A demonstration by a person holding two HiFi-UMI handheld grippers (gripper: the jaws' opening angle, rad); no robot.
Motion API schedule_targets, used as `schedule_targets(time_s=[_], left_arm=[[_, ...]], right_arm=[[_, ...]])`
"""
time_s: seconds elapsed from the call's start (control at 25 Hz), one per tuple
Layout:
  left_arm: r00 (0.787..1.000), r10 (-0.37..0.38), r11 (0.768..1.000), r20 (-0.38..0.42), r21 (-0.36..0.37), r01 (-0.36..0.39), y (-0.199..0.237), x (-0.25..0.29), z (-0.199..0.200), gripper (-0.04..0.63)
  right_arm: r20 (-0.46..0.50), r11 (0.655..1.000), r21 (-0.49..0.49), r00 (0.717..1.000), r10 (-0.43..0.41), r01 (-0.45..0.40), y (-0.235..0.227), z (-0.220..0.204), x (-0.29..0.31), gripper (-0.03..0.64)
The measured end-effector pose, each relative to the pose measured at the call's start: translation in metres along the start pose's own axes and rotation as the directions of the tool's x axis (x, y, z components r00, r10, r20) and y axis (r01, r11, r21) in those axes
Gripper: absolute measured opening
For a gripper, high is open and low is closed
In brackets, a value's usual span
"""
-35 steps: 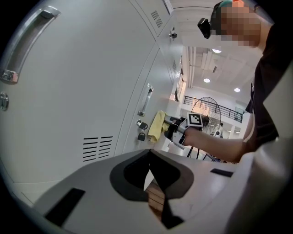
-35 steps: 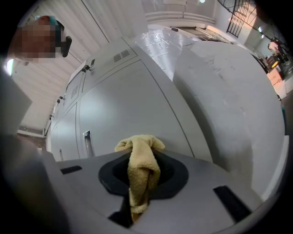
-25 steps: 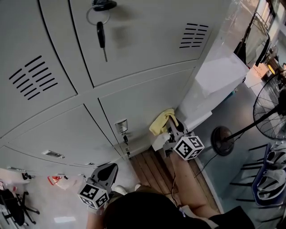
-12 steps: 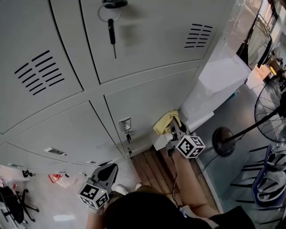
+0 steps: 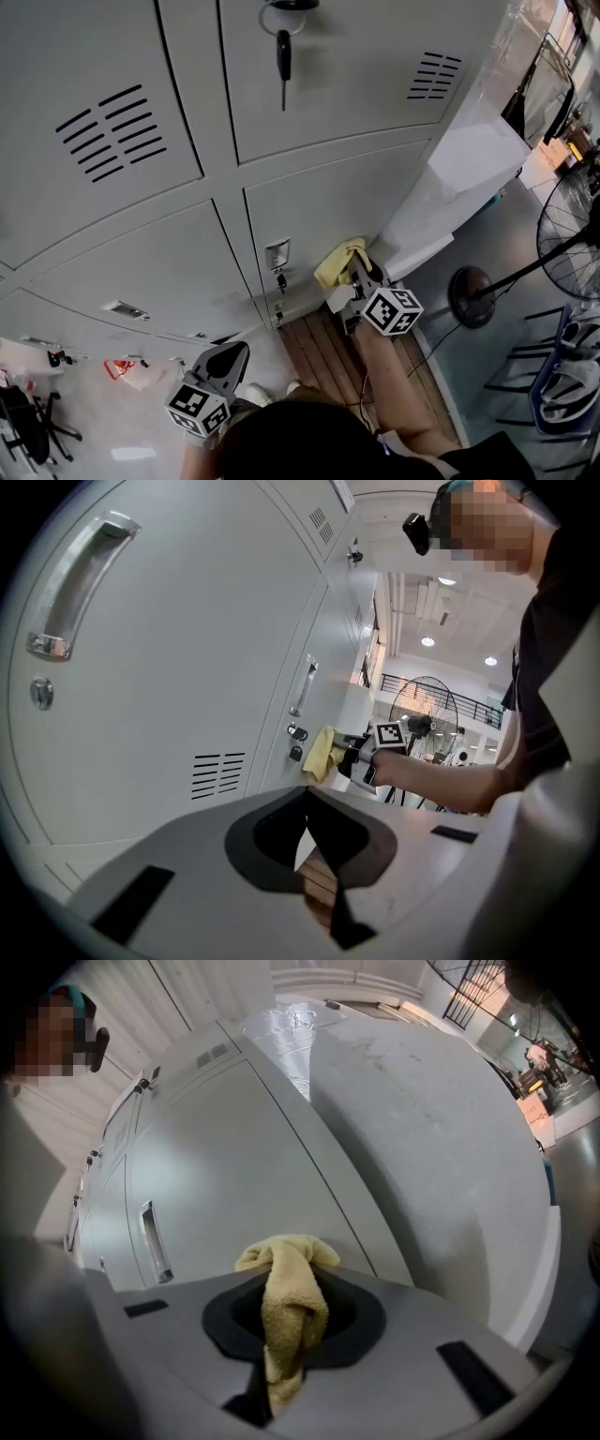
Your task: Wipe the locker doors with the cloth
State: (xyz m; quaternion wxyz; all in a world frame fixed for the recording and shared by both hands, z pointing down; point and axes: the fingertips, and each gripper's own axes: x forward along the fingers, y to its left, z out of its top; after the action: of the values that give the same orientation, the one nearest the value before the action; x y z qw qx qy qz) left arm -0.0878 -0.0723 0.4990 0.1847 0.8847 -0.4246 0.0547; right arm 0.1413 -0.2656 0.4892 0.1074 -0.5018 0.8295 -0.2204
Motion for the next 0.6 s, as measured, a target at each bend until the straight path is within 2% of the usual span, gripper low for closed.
schedule_targets(time_s=[0.6], left_arm=[[1.0, 0.009, 1.0, 0.013, -0.018, -0.008, 0.01, -0.033, -0.009, 0.006]], right_arm=[[-0.09, 0.993, 0.017, 0.988, 0.122, -0.121, 0.078, -0.052, 0.01, 0.054]])
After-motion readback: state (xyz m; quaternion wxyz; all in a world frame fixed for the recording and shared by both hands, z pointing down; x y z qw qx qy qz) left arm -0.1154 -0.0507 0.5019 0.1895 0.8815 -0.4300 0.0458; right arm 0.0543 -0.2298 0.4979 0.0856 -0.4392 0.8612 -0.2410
